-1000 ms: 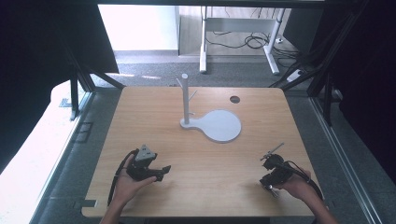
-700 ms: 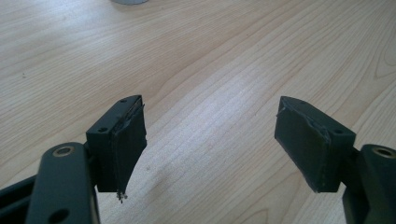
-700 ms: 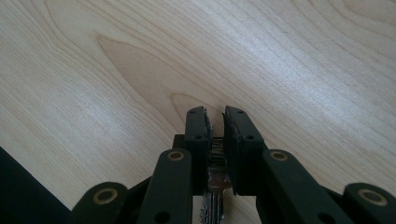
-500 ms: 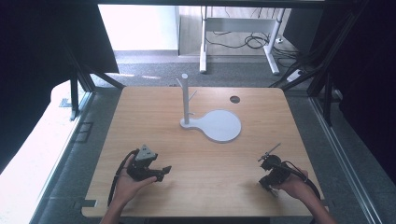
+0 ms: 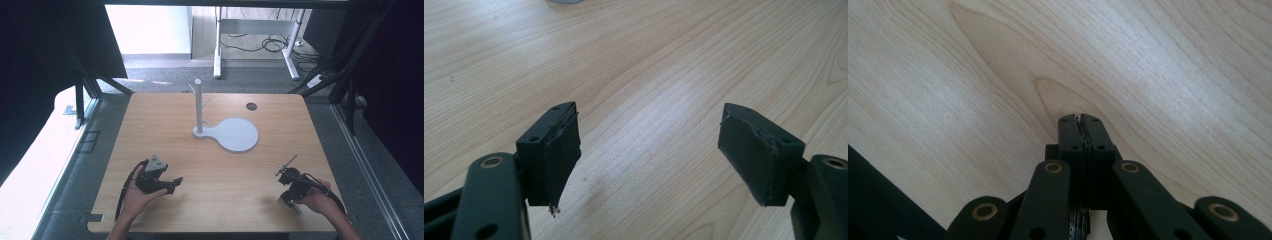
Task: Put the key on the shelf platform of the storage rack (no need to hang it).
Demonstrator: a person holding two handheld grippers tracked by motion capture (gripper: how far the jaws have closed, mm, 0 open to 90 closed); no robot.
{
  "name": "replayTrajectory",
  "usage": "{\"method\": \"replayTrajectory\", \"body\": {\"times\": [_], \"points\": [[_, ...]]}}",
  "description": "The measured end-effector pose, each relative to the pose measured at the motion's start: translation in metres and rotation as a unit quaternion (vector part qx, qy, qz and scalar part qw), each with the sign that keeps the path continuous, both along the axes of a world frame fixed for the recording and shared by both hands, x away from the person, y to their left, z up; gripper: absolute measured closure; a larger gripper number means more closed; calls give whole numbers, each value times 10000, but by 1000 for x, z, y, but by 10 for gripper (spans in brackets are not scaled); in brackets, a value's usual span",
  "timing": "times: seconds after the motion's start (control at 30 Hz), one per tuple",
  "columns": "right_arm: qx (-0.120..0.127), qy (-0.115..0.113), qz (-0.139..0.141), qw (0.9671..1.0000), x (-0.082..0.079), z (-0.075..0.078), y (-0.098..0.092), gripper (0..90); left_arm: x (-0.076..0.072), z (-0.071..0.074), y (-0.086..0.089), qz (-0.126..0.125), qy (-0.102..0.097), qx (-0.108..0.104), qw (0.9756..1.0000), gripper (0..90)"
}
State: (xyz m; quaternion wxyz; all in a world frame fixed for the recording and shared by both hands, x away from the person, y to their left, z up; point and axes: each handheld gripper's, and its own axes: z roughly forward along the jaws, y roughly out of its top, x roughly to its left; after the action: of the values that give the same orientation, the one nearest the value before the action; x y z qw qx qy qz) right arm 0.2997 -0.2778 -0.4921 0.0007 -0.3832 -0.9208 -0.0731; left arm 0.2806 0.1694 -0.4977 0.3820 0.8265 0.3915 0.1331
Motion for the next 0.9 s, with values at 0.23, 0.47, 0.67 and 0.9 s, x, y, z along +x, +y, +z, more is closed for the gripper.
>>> {"method": "replayTrajectory", "body": {"times": [0.23, 0.47, 0.67, 0.9], "points": [[42, -53, -82, 9999, 0, 14, -8, 889, 0, 0, 0, 7, -3, -19, 10000, 251], [107, -191, -113, 9997, 0, 29, -13, 890, 0, 0, 1, 29, -10, -33, 10000, 250], [175, -364, -177, 9990, -1, 46, -17, 890, 0, 1, 0, 28, -10, -40, 10000, 250], [293, -440, -227, 9983, 1, 55, -19, 890, 0, 1, 1, 32, -9, -32, 10000, 250]]}}
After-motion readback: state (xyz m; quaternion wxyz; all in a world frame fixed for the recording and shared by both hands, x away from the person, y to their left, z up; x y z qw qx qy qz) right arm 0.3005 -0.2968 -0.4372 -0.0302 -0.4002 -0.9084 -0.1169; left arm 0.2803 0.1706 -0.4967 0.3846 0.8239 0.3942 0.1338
